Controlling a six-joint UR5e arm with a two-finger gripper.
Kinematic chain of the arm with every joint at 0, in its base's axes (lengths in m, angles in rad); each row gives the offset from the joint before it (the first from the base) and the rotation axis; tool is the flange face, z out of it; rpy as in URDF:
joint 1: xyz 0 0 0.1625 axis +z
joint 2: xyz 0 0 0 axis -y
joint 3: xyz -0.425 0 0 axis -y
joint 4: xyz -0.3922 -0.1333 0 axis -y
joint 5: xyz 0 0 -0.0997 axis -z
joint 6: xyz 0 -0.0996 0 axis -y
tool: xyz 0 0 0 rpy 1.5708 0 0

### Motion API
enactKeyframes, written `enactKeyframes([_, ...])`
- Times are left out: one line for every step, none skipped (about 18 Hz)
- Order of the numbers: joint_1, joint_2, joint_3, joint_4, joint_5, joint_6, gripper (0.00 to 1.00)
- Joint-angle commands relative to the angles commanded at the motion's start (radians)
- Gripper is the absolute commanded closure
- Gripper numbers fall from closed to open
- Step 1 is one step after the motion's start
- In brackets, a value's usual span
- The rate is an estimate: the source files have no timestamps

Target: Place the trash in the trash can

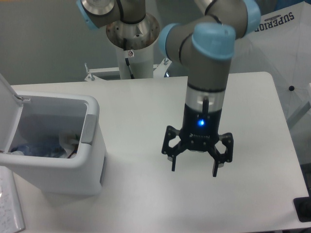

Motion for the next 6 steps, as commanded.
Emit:
enactKeyframes([0.002,-0.008,0.017,-0.058,0.031,0.048,0.00])
enactKeyframes([0.003,-0.012,0.034,-0.106,0.051,0.088,0.00])
enactKeyframes([0.003,-0.017,0.052,-0.144,0.063,0.127,0.00])
enactKeyframes([0.005,-0.026,0.074,-0.172,0.071,0.157,0.00])
enactKeyframes([0.008,-0.035,0.093,-0.198,0.075,0.172,0.00])
enactKeyframes([0.008,-0.043,0.109,-0.224,0.080,0.175,0.00])
